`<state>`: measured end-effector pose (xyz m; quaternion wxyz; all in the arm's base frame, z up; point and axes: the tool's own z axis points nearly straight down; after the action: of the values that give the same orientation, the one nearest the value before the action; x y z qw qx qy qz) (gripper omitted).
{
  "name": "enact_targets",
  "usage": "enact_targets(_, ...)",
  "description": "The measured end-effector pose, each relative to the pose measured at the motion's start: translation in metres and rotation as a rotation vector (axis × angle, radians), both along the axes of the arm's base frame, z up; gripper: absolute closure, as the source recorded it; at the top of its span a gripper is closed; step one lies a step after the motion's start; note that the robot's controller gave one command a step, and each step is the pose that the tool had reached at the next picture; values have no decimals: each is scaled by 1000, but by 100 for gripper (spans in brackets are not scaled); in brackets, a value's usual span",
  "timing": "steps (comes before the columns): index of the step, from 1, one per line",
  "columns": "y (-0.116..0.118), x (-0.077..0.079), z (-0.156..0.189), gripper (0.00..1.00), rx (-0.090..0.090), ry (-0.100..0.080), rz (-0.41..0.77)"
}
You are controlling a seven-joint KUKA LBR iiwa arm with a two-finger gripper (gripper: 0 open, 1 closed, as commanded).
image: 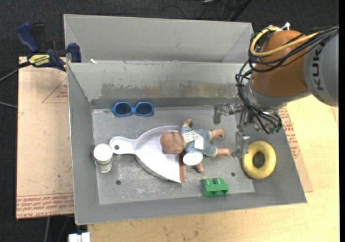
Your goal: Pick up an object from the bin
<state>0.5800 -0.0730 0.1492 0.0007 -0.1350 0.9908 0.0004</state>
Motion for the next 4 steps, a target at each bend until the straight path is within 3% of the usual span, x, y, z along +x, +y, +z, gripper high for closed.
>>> enact_targets(1,24,19,-17,0,0,-6,-132)
enact_targets(2,64,5,-56,0,0,-5,138)
enact_targets(3,64,10,-68,100,9,-16,-403)
enact_targets(4,63,11,-69,100,11,-15,-518)
